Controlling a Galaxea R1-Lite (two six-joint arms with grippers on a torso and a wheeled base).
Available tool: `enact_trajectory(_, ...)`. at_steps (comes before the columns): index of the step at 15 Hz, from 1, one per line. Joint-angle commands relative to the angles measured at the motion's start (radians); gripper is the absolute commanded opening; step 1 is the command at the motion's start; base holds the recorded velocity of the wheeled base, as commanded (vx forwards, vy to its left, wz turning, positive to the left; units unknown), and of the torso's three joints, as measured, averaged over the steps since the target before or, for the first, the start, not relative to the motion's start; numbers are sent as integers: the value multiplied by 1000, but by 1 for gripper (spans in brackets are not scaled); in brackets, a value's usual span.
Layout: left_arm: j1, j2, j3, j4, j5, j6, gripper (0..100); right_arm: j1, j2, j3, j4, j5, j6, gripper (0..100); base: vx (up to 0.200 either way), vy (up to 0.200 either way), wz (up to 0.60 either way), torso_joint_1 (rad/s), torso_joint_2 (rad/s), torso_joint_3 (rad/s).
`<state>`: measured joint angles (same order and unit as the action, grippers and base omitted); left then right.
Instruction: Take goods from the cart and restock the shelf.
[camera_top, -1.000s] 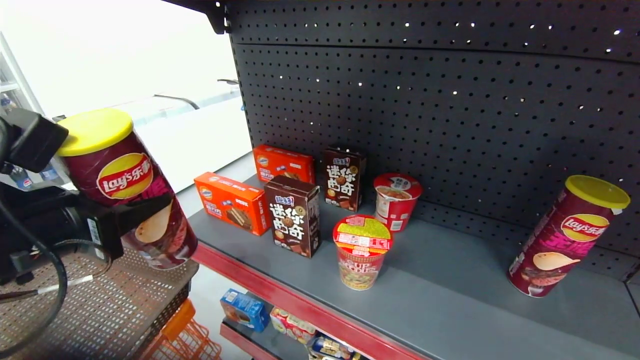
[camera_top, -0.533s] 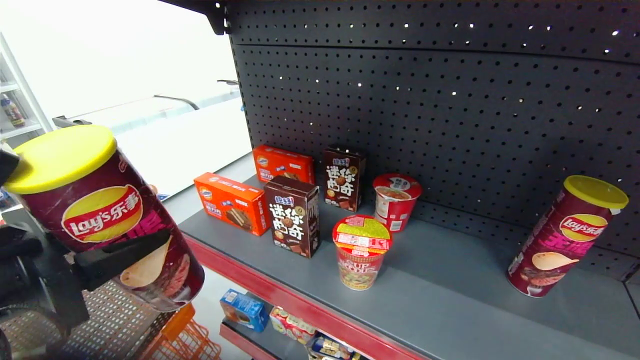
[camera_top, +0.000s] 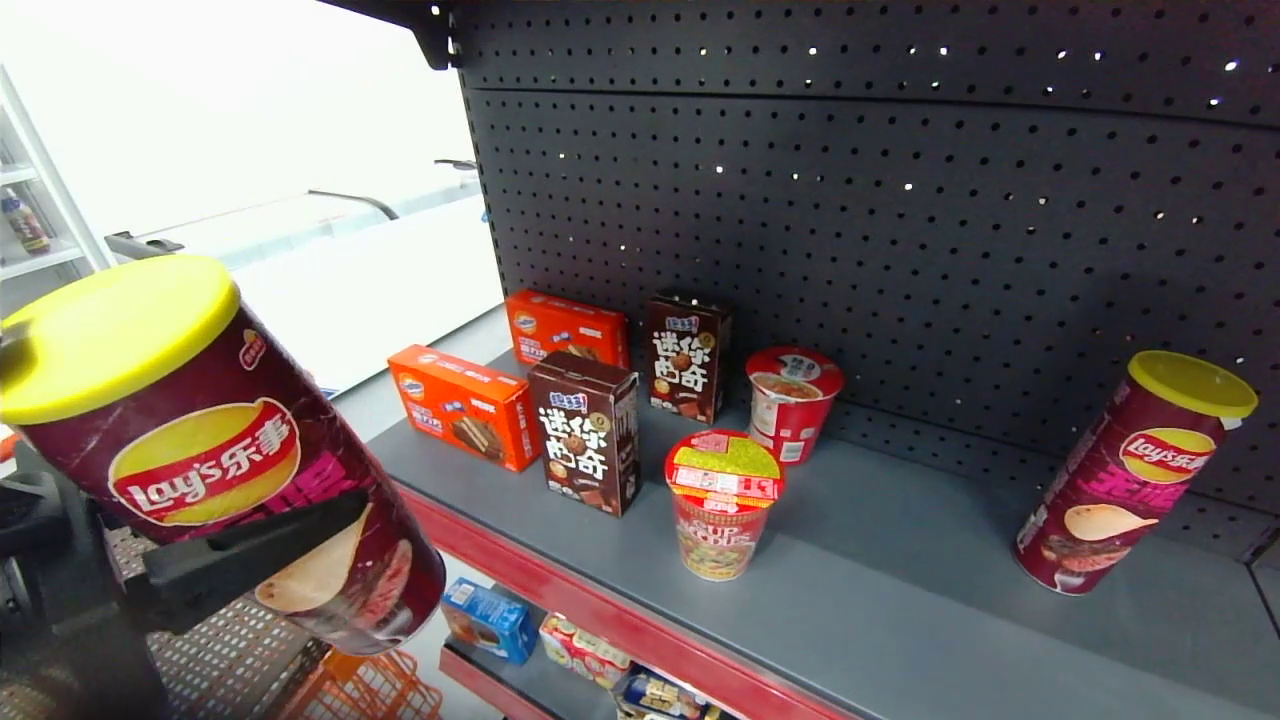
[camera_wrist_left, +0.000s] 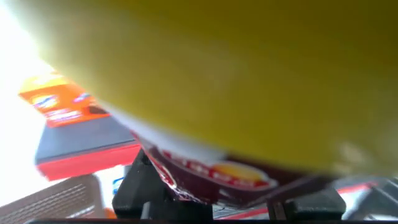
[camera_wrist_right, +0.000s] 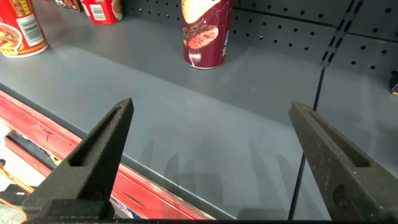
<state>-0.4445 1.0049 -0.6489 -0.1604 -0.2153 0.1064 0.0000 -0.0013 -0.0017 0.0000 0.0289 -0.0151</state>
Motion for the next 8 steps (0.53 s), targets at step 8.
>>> enact_trajectory(8,-77,-11,32,18,-45,-8,0,0,1,0,2,0,0,100,0,0,-225,0,0,1)
